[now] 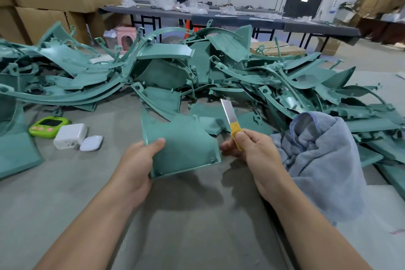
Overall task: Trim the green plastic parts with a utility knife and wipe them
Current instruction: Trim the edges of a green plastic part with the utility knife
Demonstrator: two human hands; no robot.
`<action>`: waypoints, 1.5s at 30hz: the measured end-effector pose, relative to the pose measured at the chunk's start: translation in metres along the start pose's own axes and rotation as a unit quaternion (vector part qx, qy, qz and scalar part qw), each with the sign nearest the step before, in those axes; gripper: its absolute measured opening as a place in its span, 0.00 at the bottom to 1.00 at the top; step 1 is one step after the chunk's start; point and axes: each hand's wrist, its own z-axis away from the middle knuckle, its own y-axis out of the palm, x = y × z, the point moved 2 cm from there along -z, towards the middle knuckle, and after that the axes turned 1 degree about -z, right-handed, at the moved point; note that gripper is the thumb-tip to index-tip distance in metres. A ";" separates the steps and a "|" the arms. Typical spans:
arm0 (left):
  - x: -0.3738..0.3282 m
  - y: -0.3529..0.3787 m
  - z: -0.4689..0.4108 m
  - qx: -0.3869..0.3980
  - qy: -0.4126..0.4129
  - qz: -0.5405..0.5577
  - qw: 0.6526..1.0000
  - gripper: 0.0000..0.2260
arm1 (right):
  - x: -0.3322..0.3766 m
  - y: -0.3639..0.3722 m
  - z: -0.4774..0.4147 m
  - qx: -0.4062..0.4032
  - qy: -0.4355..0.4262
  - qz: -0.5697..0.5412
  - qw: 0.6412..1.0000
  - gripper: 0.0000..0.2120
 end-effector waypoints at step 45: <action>-0.007 0.009 0.019 0.127 -0.018 -0.077 0.989 0.13 | 0.005 0.005 0.005 0.008 0.081 -0.105 0.991 0.17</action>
